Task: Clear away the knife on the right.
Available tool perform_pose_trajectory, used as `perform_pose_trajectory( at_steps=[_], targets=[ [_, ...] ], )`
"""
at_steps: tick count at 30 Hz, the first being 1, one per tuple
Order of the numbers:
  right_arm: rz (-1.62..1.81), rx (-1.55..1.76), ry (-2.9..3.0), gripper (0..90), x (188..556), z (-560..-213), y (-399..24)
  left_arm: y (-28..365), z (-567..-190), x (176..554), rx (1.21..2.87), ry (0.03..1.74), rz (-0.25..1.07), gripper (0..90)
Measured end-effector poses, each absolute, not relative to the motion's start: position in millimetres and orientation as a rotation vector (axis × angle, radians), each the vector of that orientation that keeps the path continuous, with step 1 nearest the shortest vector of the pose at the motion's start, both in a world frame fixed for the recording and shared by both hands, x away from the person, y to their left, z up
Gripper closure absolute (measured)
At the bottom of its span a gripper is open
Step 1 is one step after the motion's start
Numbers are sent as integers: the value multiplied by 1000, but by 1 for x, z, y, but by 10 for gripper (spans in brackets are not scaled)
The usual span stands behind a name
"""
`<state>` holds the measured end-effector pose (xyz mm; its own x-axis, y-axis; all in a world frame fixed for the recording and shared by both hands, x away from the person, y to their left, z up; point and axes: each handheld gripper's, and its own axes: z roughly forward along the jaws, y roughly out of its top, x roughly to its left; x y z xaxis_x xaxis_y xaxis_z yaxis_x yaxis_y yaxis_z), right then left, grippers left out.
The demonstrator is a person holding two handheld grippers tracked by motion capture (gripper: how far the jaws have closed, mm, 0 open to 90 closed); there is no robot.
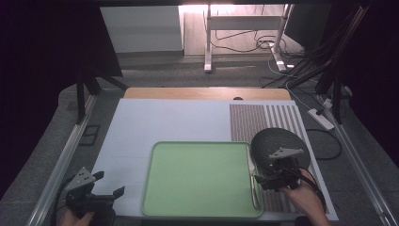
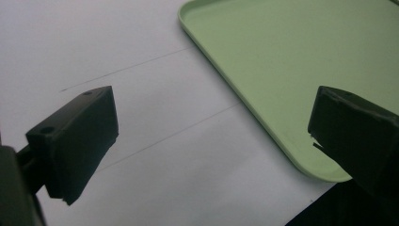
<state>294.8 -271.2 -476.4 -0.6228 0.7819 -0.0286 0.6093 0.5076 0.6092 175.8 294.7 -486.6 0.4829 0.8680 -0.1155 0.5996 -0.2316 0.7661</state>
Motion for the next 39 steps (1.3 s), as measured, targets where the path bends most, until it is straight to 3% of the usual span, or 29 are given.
perform_pose_trajectory(
  at_steps=[39],
  targets=[
    [904, 1332, 2311, 0, 257, -470, -321, 296, -487, 177, 1925, 1238, 426, 21]
  ],
)
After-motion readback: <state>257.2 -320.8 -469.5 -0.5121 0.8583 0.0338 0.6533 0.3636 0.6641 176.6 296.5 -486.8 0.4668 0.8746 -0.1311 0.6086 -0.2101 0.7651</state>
